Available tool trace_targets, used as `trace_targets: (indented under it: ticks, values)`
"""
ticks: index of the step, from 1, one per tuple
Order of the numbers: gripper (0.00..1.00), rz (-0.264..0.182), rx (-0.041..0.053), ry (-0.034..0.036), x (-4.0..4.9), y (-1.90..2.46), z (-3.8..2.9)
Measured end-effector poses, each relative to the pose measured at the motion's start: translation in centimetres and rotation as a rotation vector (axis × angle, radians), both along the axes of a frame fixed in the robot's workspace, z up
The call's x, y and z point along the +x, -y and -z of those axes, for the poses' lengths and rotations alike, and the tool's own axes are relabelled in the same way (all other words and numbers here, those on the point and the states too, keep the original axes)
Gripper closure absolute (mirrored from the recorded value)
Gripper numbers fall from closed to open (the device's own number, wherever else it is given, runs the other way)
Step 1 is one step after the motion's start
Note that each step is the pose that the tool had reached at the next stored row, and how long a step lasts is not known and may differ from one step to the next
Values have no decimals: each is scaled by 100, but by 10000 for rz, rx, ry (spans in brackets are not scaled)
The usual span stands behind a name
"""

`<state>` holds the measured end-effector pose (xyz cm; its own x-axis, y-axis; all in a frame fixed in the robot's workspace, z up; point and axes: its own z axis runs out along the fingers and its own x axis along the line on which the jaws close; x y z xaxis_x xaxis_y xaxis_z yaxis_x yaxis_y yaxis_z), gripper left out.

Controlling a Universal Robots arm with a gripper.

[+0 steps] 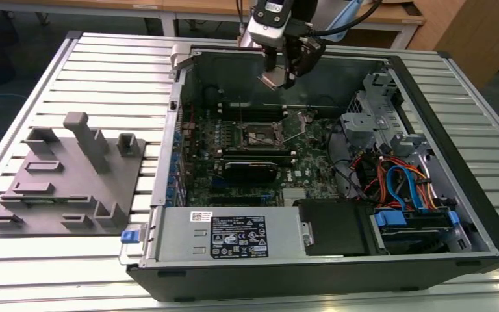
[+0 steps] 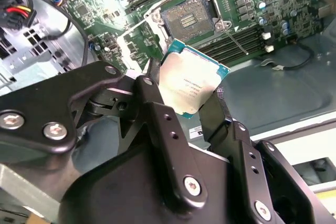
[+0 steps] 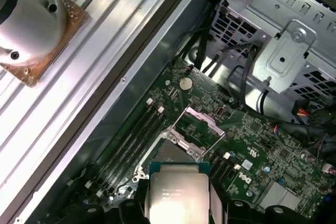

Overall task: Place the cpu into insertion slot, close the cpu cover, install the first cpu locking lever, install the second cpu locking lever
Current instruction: 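Place the cpu into insertion slot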

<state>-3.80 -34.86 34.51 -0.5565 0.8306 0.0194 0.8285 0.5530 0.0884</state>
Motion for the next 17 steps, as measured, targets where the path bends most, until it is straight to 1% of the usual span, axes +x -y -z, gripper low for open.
trace_targets:
  ticks: [4,6,8,9,13,14,17]
  values:
    - [46,519,0,-7,0,-2,11]
    - [46,757,0,-22,0,-4,20]
    - [46,966,-3,-68,0,-6,33]
    - [46,1057,-4,-103,0,-8,41]
    - [46,1352,-11,-274,0,-12,76]
    - [46,1409,-12,-299,0,-12,80]
    - [46,1640,-9,-303,0,-12,88]
